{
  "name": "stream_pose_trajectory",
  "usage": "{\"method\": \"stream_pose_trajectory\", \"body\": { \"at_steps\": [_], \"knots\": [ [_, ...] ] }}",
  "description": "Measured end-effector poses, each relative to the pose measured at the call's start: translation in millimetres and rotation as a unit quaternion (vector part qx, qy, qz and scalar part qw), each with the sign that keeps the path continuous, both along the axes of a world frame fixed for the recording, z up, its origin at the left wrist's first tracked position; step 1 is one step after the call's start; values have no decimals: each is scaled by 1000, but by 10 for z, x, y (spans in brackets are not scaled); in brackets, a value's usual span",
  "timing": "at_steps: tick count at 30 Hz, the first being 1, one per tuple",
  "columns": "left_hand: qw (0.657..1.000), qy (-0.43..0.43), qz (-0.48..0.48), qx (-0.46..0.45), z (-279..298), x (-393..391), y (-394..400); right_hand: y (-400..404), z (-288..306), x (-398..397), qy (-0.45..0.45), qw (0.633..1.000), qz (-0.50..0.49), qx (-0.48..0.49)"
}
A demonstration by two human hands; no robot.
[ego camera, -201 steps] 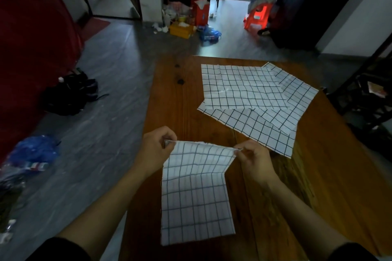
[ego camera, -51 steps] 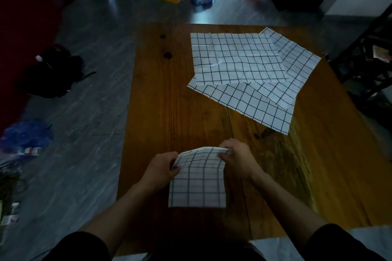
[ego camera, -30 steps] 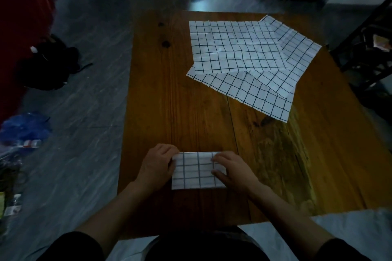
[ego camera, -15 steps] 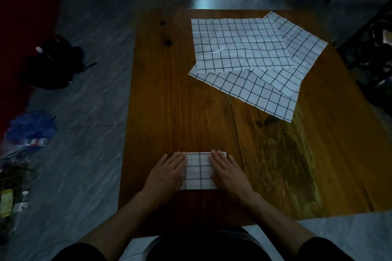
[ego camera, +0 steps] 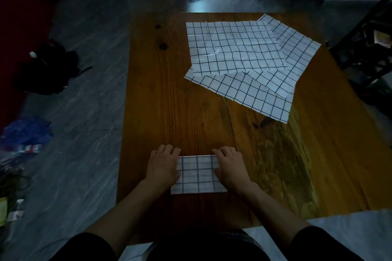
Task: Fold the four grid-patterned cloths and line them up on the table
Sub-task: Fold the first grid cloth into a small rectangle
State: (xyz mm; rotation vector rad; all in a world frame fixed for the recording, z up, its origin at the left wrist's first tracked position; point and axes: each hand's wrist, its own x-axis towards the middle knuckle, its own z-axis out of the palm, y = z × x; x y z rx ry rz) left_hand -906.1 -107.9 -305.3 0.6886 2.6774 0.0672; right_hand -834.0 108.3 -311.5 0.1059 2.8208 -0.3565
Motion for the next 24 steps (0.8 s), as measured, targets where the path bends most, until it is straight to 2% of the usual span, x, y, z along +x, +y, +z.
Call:
{"method": "stream_pose_trajectory", "body": {
  "at_steps": [6, 10, 13, 17, 20, 24],
  "knots": [
    [999, -35, 8, -3, 27, -110, 81, -16, 61, -200, -47, 998, 7, 34],
    [990, -85, 42, 104, 49, -101, 83, 22, 92, -207, -49, 998, 32, 10],
    [963, -109, 91, 230, 119, -101, 71, 1, 140, -204, -13, 997, 64, -32],
    [909, -152, 133, 364, 339, -125, 109, -16, 267, -186, 2, 986, 83, -143],
    [896, -175, 138, 385, 457, -132, 167, 59, 382, -48, 37, 977, 71, -198],
    [894, -239, 80, 371, 435, -176, 218, 231, 519, 266, 97, 964, -20, -245]
  ]
}}
